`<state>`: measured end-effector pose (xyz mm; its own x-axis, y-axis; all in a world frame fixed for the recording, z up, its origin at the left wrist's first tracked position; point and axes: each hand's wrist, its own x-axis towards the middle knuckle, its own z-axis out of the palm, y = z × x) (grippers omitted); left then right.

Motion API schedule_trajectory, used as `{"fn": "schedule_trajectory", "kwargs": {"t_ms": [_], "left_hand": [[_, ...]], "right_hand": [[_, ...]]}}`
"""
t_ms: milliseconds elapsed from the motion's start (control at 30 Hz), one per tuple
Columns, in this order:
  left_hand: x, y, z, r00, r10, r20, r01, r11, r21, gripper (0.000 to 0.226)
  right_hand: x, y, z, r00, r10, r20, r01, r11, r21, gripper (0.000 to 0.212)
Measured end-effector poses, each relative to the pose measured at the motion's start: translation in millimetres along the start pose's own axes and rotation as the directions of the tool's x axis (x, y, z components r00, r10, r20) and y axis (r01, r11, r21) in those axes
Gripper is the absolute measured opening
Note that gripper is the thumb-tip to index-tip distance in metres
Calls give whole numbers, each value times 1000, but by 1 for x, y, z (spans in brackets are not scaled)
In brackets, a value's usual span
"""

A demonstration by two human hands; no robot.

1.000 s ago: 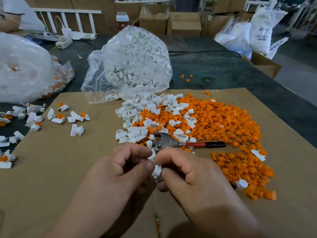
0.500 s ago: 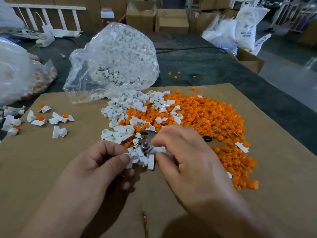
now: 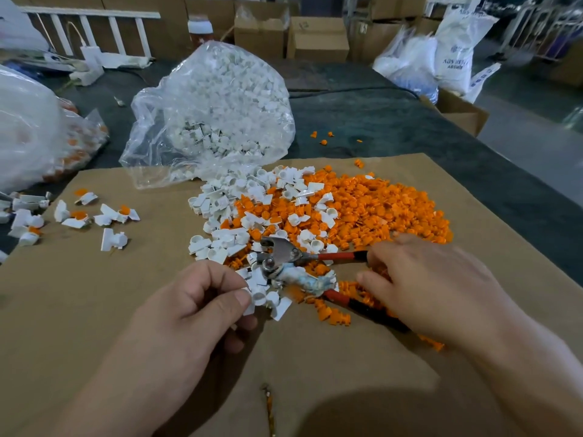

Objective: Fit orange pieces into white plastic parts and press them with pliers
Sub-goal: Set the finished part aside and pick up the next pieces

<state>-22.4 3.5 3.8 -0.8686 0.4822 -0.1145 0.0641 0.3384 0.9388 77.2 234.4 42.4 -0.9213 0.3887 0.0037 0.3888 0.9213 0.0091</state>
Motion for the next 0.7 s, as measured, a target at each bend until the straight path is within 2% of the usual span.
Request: {"fn": "schedule_trajectory", "kwargs": {"t_ms": [100, 233, 367, 500, 600, 700], "left_hand": [[0, -2, 0, 1000, 8, -4, -8, 1000, 0, 19], [0, -3, 0, 1000, 24, -15, -24, 1000, 0, 15], [1, -4, -1, 998, 33, -55, -35, 999, -36, 16], [1, -3, 0, 996, 37, -75, -42, 996, -75, 17], [0, -2, 1, 997, 42, -64, -48, 994, -98, 15], [-1, 1, 2, 998, 47, -51, -53, 991, -120, 17]], "right_hand": [[2, -5, 5, 996, -81, -45, 84, 994, 65, 23], [7, -6, 9, 989, -71, -129, 100, 968, 231, 14], [9, -12, 12, 972, -98, -213, 168, 926, 339, 19], [8, -15, 12, 954, -25, -297, 174, 857, 485, 21], [6, -17, 11, 957, 27, -288, 189, 696, 693, 17], [2, -23, 10, 981, 41, -188, 156, 403, 902, 12]]}}
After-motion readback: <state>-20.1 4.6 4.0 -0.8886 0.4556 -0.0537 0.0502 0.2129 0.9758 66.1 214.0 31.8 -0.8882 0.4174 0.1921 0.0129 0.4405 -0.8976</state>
